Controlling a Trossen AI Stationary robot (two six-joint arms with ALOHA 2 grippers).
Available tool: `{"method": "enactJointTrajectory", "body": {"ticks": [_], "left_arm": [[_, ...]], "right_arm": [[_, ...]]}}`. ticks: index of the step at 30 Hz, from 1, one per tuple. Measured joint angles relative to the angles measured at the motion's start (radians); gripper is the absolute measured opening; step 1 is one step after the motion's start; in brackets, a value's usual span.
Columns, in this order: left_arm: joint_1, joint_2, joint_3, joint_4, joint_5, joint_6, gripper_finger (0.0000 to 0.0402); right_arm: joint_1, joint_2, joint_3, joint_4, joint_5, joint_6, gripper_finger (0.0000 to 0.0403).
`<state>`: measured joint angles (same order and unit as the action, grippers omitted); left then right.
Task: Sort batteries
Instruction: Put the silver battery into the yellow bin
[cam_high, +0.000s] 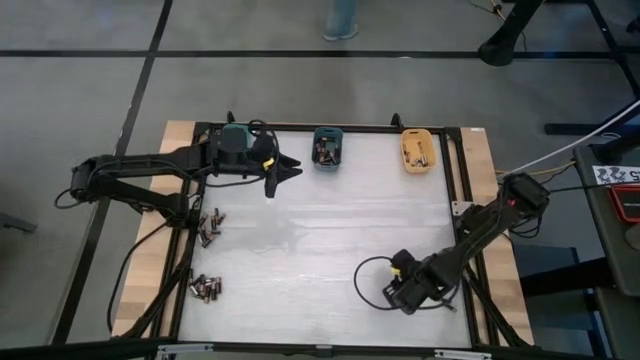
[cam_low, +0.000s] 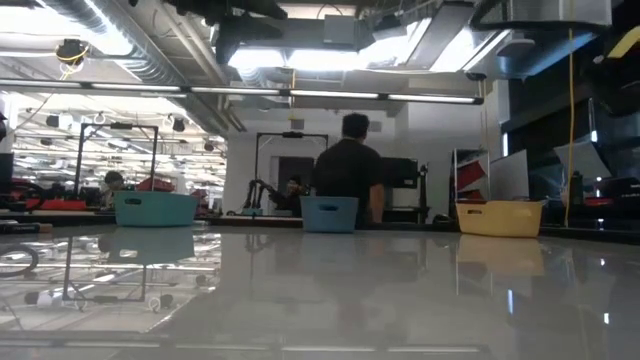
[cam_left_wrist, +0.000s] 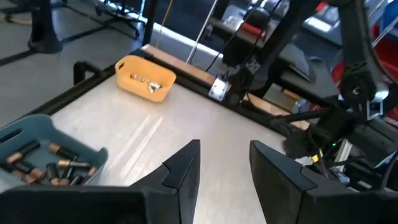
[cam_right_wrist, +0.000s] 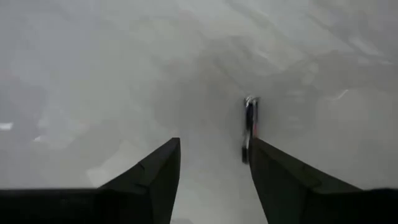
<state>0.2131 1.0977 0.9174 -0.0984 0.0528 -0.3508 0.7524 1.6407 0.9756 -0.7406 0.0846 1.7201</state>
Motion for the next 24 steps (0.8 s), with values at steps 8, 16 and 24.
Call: {"method": "enactJointTrajectory", "body": {"ticks": [8,16,24], "left_arm": [[0.0,0.0,0.0,0.004,0.0,-0.005,0.0129],[0.0,0.0,0.0,0.005,0.0,-0.011,0.0129],[-0.001,0.0,0.0,0.005,0.0,-0.019,0.0129]], "right_arm": [[0.0,0.075,0.0,0.008,-0.018,0.004,0.0188],[-0.004,0.117,0.003,0.003,-0.026,0.059,0.0089],[-0.031,0.076,-0.001,0.005,-0.047,0.057,0.0036]]}}
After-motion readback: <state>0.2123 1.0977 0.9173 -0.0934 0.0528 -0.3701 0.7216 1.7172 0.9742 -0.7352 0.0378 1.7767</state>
